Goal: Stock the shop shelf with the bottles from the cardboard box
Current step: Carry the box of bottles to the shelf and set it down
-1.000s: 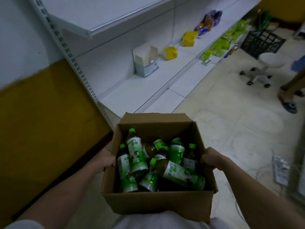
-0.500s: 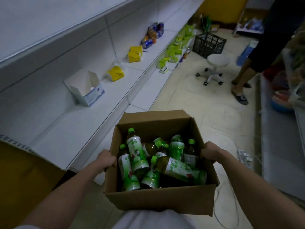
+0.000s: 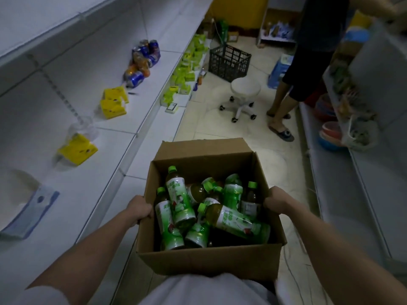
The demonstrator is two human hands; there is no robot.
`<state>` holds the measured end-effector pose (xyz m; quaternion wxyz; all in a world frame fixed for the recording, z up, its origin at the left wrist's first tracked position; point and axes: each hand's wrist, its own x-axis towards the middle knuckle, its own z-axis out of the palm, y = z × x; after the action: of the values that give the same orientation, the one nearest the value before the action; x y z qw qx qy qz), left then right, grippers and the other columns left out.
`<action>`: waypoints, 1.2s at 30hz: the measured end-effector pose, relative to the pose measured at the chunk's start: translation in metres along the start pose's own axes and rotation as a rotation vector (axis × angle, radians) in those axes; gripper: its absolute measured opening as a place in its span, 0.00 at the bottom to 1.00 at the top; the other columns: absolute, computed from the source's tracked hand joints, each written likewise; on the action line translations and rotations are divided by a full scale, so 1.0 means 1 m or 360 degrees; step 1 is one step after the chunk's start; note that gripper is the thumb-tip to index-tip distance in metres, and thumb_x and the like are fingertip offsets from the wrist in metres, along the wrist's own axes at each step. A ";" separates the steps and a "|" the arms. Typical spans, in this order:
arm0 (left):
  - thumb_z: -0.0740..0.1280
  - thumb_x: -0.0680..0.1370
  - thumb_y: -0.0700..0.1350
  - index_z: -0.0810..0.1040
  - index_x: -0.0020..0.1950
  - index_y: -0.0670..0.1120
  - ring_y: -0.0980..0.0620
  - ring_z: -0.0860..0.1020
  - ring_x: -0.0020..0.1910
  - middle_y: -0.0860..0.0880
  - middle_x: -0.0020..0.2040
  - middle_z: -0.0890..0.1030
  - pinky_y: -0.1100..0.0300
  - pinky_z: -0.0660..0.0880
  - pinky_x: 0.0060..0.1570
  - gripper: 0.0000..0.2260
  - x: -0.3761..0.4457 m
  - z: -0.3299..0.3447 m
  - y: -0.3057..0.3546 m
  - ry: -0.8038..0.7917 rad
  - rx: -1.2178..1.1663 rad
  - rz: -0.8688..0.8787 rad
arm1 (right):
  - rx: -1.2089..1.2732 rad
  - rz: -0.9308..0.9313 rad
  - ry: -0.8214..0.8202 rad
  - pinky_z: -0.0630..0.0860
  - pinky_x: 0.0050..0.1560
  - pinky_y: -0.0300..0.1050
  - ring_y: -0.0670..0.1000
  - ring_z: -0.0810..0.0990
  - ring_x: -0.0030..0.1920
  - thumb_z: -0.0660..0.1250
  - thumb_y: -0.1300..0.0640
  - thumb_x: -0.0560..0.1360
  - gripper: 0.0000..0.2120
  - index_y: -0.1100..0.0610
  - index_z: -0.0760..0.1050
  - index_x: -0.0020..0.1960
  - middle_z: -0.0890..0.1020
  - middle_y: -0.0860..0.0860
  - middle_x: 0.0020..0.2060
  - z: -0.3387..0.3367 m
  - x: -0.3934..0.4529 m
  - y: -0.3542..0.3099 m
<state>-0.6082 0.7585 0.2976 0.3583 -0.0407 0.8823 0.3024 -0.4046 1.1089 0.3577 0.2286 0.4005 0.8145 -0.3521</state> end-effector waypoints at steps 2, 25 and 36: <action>0.70 0.66 0.31 0.77 0.44 0.34 0.40 0.78 0.39 0.36 0.42 0.79 0.54 0.75 0.35 0.08 0.028 0.000 0.029 -0.0040 0.0048 -0.0009 | 0.0010 0.0027 0.0011 0.81 0.43 0.52 0.63 0.82 0.49 0.61 0.66 0.72 0.13 0.69 0.75 0.55 0.81 0.65 0.50 -0.015 0.027 -0.004; 0.70 0.65 0.33 0.78 0.38 0.36 0.43 0.77 0.32 0.39 0.35 0.78 0.62 0.70 0.24 0.03 0.271 0.010 0.404 0.0208 -0.0049 -0.0196 | -0.0198 -0.0205 -0.0029 0.74 0.43 0.45 0.61 0.80 0.53 0.63 0.64 0.73 0.13 0.65 0.75 0.56 0.80 0.63 0.53 -0.342 0.427 -0.143; 0.67 0.65 0.31 0.78 0.34 0.37 0.45 0.76 0.33 0.40 0.33 0.78 0.63 0.69 0.28 0.03 0.429 0.012 0.550 0.0188 -0.0280 -0.0223 | -0.0318 -0.0137 -0.0071 0.75 0.60 0.52 0.61 0.76 0.62 0.60 0.64 0.77 0.17 0.66 0.71 0.64 0.77 0.63 0.62 -0.453 0.600 -0.223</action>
<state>-1.0772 1.2749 0.2868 0.3209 -0.1514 0.8670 0.3500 -0.9719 1.6502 0.3456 0.2701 0.3325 0.8567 -0.2874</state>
